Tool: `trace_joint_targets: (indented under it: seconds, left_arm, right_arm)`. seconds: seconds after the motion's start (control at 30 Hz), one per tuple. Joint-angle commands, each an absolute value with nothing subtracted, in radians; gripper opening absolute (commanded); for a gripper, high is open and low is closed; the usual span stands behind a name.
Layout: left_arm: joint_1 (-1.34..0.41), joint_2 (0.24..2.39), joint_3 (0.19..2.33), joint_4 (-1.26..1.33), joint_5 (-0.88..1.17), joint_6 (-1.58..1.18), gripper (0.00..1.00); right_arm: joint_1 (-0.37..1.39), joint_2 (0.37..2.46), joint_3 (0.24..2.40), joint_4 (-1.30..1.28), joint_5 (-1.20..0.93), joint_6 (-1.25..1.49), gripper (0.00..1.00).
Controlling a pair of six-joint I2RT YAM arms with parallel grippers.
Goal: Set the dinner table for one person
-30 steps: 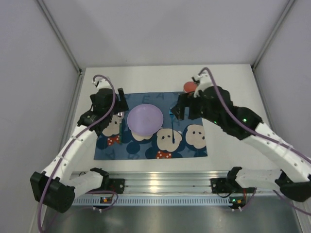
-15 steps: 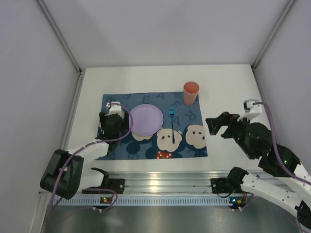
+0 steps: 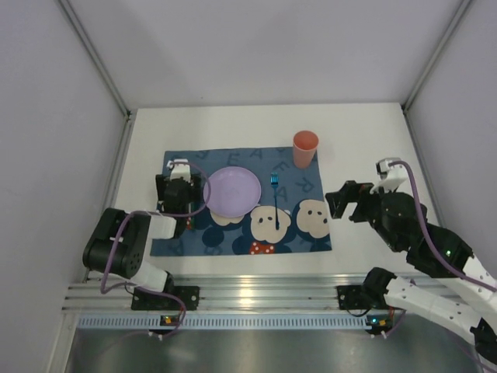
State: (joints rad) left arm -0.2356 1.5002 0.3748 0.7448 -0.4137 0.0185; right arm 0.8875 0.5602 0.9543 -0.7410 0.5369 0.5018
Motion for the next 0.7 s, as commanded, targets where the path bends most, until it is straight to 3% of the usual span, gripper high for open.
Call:
trace_joint_targets:
  seconds: [0.0, 0.27, 0.67]
  left_arm:
    - [-0.172, 1.537, 0.420, 0.899, -0.347, 0.045, 0.98]
    - [-0.032, 1.554, 0.341, 1.027, -0.088, -0.052, 0.98]
    - [-0.021, 1.569, 0.327, 1.068, -0.071, -0.043, 0.98]
  right_arm:
    - [0.888, 0.587, 1.017, -0.741, 0.523, 0.460, 1.00]
    - [0.888, 0.650, 1.017, -0.738, 0.488, 0.480, 1.00]
    - [0.888, 0.640, 0.959, -0.724, 0.463, 0.572, 1.00]
